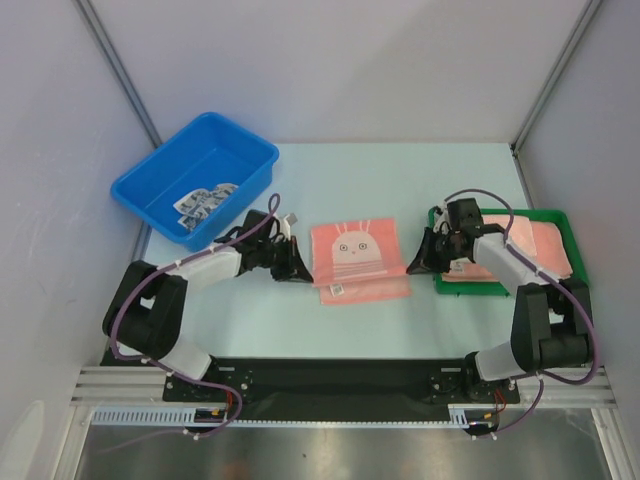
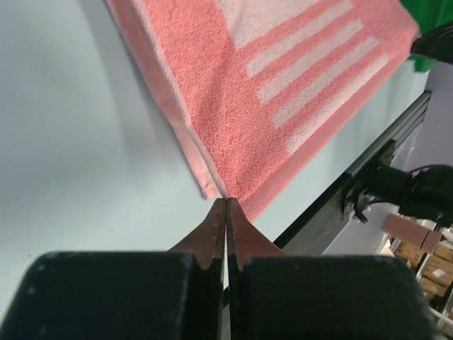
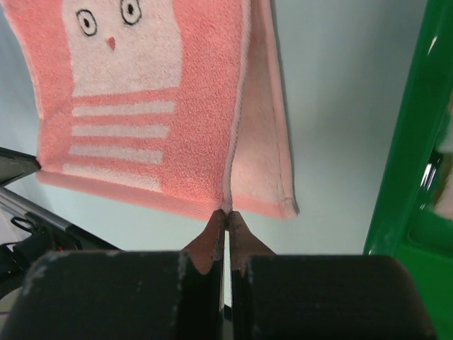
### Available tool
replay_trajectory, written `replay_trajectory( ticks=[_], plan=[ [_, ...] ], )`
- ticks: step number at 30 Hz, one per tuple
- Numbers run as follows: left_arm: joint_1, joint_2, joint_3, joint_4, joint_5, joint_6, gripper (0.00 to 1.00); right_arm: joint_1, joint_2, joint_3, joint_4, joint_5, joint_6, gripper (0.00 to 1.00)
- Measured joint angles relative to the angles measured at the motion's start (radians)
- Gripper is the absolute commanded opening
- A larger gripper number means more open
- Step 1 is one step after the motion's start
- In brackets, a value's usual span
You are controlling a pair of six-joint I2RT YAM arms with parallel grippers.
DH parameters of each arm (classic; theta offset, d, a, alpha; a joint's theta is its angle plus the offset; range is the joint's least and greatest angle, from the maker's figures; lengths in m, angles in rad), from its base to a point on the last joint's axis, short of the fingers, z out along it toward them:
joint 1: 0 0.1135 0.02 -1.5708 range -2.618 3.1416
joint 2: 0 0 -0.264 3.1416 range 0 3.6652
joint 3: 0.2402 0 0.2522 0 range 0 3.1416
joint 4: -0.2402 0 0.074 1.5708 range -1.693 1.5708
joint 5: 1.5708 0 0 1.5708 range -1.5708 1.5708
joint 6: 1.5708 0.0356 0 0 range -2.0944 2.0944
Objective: Fold and stack the towels
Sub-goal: Fold the towel
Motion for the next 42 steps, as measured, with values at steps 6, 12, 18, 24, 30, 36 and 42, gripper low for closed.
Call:
replay_trajectory(
  ticks=[6, 12, 18, 24, 30, 36, 42],
  plan=[
    [-0.05, -0.024, -0.148, 0.075, -0.004, -0.027, 0.0, 0.029, -0.055, -0.097, -0.005, 0.007, -0.007, 0.03],
    [-0.078, -0.027, -0.198, 0.138, -0.01, -0.048, 0.0, 0.057, -0.063, -0.123, 0.001, 0.05, -0.006, 0.0],
    [-0.091, -0.05, -0.223, 0.173, -0.027, -0.08, 0.0, 0.078, -0.057, -0.12, 0.001, 0.106, 0.008, 0.0],
    [-0.124, -0.144, -0.237, 0.211, -0.071, -0.137, 0.0, 0.098, -0.056, -0.096, -0.013, 0.195, 0.037, 0.0],
    [-0.142, -0.171, -0.262, 0.227, -0.094, -0.17, 0.0, 0.098, -0.047, -0.058, -0.034, 0.209, 0.061, 0.0],
    [-0.111, -0.171, -0.09, 0.147, -0.142, -0.109, 0.0, 0.08, -0.01, 0.152, -0.005, 0.204, 0.033, 0.0],
    [-0.151, -0.19, -0.132, 0.264, -0.156, -0.081, 0.0, 0.039, -0.074, 0.005, 0.113, 0.205, 0.054, 0.0]
  ],
)
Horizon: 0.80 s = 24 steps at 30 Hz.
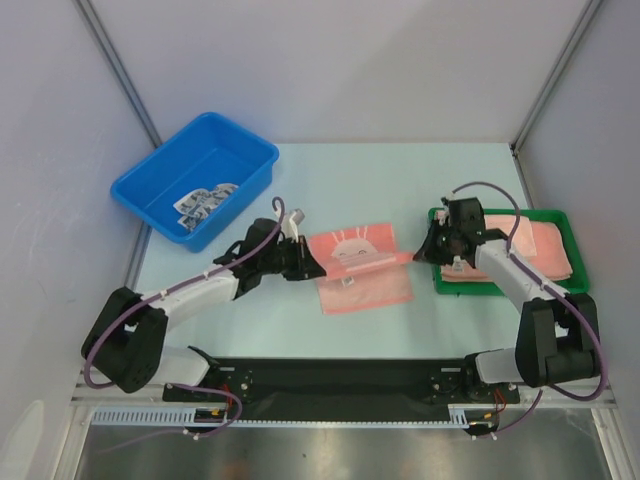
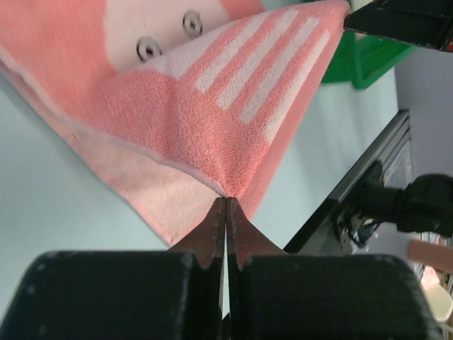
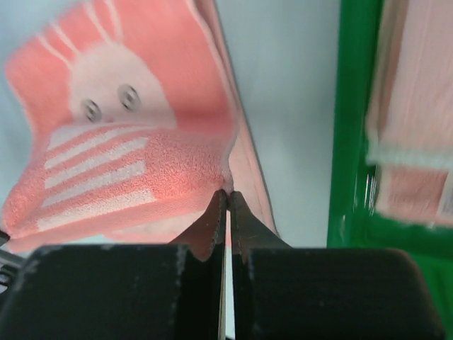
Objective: Fold and stack the towels
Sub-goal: Fold the towel
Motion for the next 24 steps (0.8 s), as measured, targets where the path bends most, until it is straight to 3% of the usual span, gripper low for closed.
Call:
replay_trajectory(
  ticks=[6, 18, 21, 24],
  plan=[
    [-0.055, 0.002, -0.206, 0.107, 0.005, -0.038, 0.0, -0.006, -0.022, -0.206, -0.008, -0.023, 0.063, 0.01],
    [-0.092, 0.038, -0.297, 0.175, -0.001, -0.073, 0.01, 0.006, -0.015, -0.243, 0.014, -0.024, 0.071, 0.22],
    [-0.095, 0.034, -0.307, 0.171, -0.008, -0.078, 0.2, 0.017, -0.021, -0.251, 0.014, -0.027, 0.071, 0.25],
    [-0.096, -0.004, -0.309, 0.157, -0.025, -0.086, 0.33, 0.021, -0.032, -0.261, 0.016, -0.027, 0.071, 0.22]
  ],
)
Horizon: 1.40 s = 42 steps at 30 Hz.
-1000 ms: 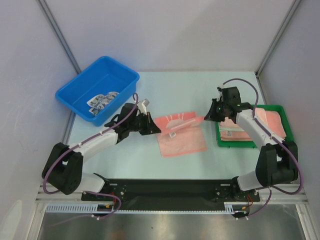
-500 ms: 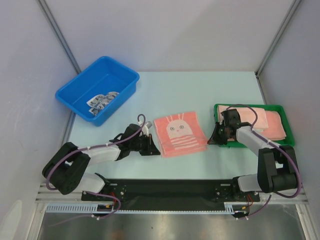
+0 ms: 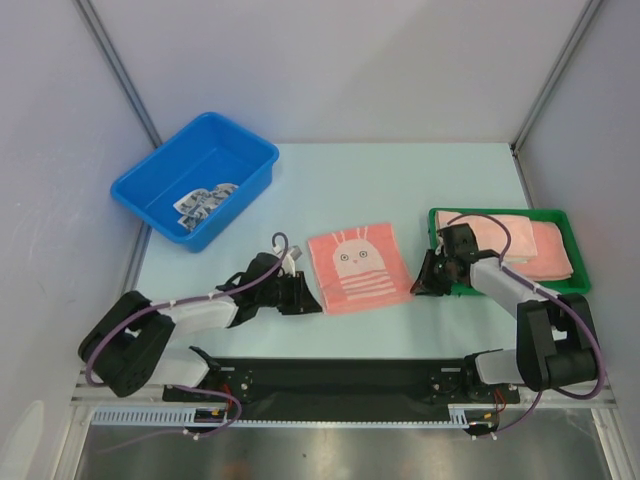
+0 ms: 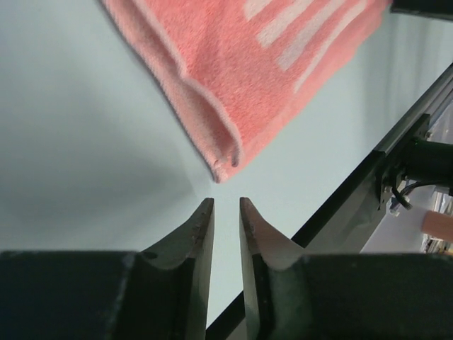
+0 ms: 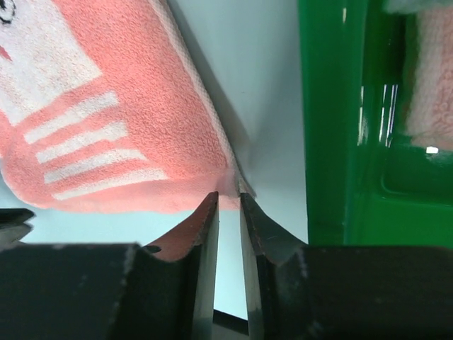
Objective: Fold and stack the towels
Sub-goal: Fold the towel
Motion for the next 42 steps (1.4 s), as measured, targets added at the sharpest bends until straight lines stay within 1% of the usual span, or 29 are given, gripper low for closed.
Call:
replay_trajectory(
  ticks=[2, 3, 4, 8, 10, 13, 14, 16, 17, 19, 20, 21, 23, 24, 25, 31, 38, 42],
  plan=[
    [0.0, -0.042, 0.0, -0.003, -0.02, -0.002, 0.4, 0.003, -0.006, -0.008, 0.0, 0.001, 0.001, 0.2],
    [0.0, -0.062, 0.003, -0.01, -0.035, -0.002, 0.46, 0.006, -0.006, -0.011, 0.001, 0.003, 0.002, 0.19],
    [0.0, -0.074, 0.008, -0.018, -0.045, 0.001, 0.47, 0.01, -0.007, -0.016, 0.003, 0.003, 0.003, 0.2],
    [0.0, -0.054, 0.054, -0.049, -0.08, 0.0, 0.48, 0.03, -0.01, -0.035, 0.011, 0.005, 0.01, 0.22],
    [0.0, -0.005, 0.086, -0.051, -0.086, 0.0, 0.47, 0.039, -0.019, -0.045, 0.013, 0.005, 0.014, 0.24],
    [0.0, 0.075, 0.107, -0.043, -0.086, -0.002, 0.47, 0.048, -0.032, -0.052, 0.012, 0.005, 0.02, 0.29],
    [0.0, 0.097, 0.107, -0.043, -0.086, -0.002, 0.46, 0.051, -0.035, -0.053, 0.012, 0.007, 0.022, 0.33],
    [0.002, 0.133, 0.12, -0.036, -0.07, -0.012, 0.42, 0.053, -0.044, -0.053, 0.011, 0.006, 0.025, 0.36],
    [0.001, 0.15, 0.138, -0.037, -0.07, -0.012, 0.39, 0.054, -0.051, -0.053, 0.008, 0.008, 0.026, 0.4],
    [0.001, 0.185, 0.165, -0.037, -0.068, -0.013, 0.29, 0.054, -0.073, -0.052, -0.002, 0.01, 0.027, 0.45],
    [0.001, 0.198, 0.173, -0.037, -0.068, -0.014, 0.24, 0.054, -0.087, -0.052, -0.01, 0.01, 0.027, 0.49],
    [0.002, 0.207, 0.179, -0.039, -0.069, -0.013, 0.16, 0.054, -0.101, -0.05, -0.018, 0.013, 0.027, 0.51],
    [0.002, 0.213, 0.185, -0.057, -0.077, -0.012, 0.08, 0.054, -0.124, -0.042, -0.039, 0.016, 0.027, 0.55],
    [0.002, 0.214, 0.19, -0.072, -0.08, -0.009, 0.02, 0.054, -0.136, -0.035, -0.049, 0.017, 0.027, 0.56],
    [0.002, 0.214, 0.199, -0.09, -0.085, -0.005, 0.0, 0.054, -0.147, -0.026, -0.061, 0.017, 0.027, 0.57],
    [0.022, 0.203, 0.227, -0.181, -0.095, 0.032, 0.0, 0.06, -0.181, 0.021, -0.082, 0.024, 0.031, 0.58],
    [0.077, 0.155, 0.228, -0.291, -0.113, 0.092, 0.0, 0.121, -0.163, 0.022, -0.076, 0.048, 0.062, 0.54],
    [0.121, 0.123, 0.228, -0.348, -0.117, 0.131, 0.38, 0.183, -0.131, 0.009, -0.044, 0.06, 0.098, 0.51]
  ],
)
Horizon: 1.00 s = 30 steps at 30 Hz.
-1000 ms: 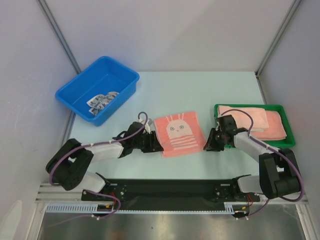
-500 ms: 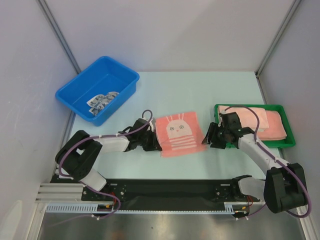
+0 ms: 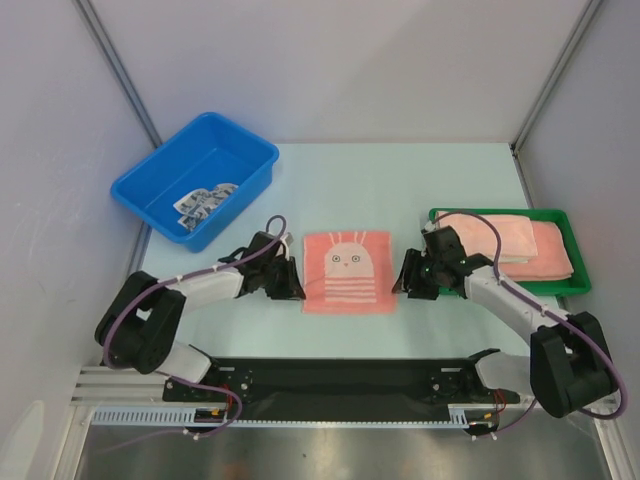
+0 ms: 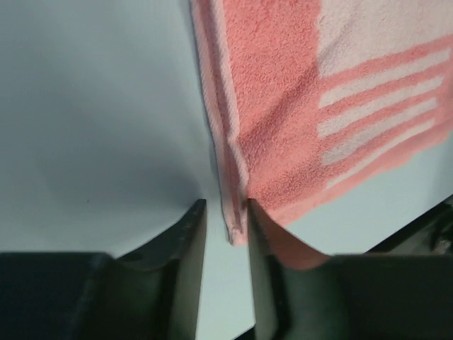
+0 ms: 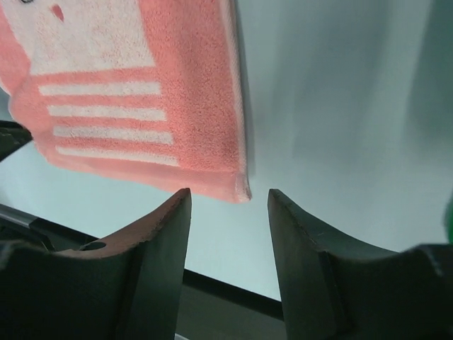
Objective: Fold and stack the towels
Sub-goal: Fold the towel
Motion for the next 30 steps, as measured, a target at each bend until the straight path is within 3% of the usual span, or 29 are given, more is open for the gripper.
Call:
replay_trajectory(
  ticks=[4, 11, 30],
  plan=[
    [0.01, -0.064, 0.0, -0.042, 0.006, 0.009, 0.46, 0.055, 0.039, -0.022, 0.047, 0.012, 0.038, 0.49],
    [0.007, -0.197, -0.017, -0.033, 0.023, -0.004, 0.41, 0.092, 0.069, -0.065, 0.1, 0.031, 0.085, 0.47],
    [-0.043, -0.094, -0.089, 0.065, 0.026, -0.068, 0.31, 0.103, 0.068, -0.095, 0.131, 0.051, 0.104, 0.39]
  ],
)
